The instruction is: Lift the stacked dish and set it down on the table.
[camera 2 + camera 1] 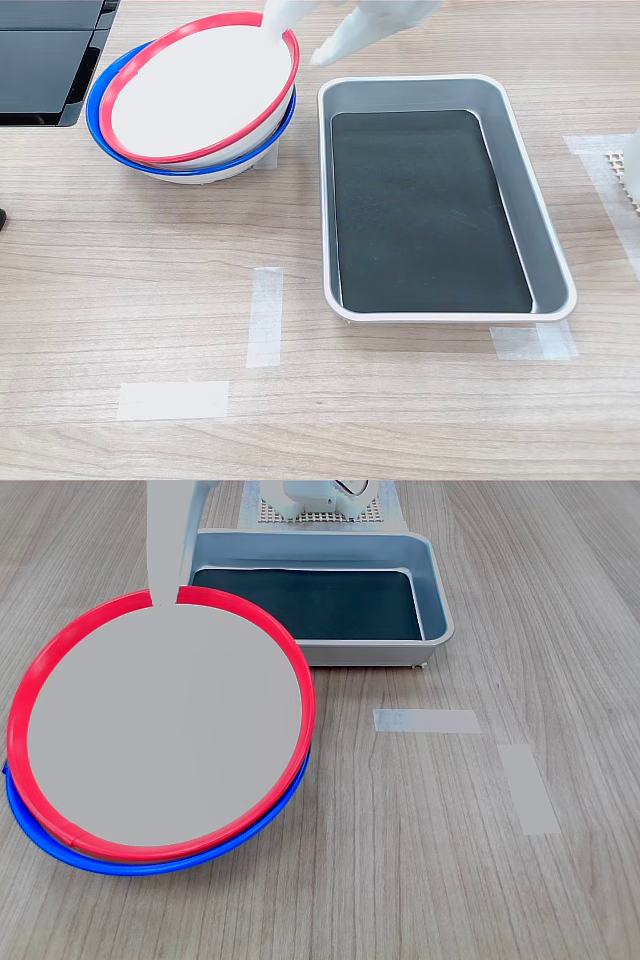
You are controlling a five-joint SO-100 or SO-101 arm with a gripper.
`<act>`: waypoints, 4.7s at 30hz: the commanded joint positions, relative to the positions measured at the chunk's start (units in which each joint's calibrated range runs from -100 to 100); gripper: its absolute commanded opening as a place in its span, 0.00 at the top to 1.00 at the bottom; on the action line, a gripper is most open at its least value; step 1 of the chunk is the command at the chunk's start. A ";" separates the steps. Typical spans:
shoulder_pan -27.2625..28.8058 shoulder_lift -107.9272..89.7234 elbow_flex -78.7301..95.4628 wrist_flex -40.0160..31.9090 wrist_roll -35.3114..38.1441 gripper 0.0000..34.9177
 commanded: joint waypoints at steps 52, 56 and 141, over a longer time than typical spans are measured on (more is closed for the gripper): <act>-29.38 11.04 -30.43 16.45 -6.74 1.00; -29.67 15.65 -29.52 13.64 -6.01 1.00; -13.86 -86.87 64.16 7.62 -11.58 0.99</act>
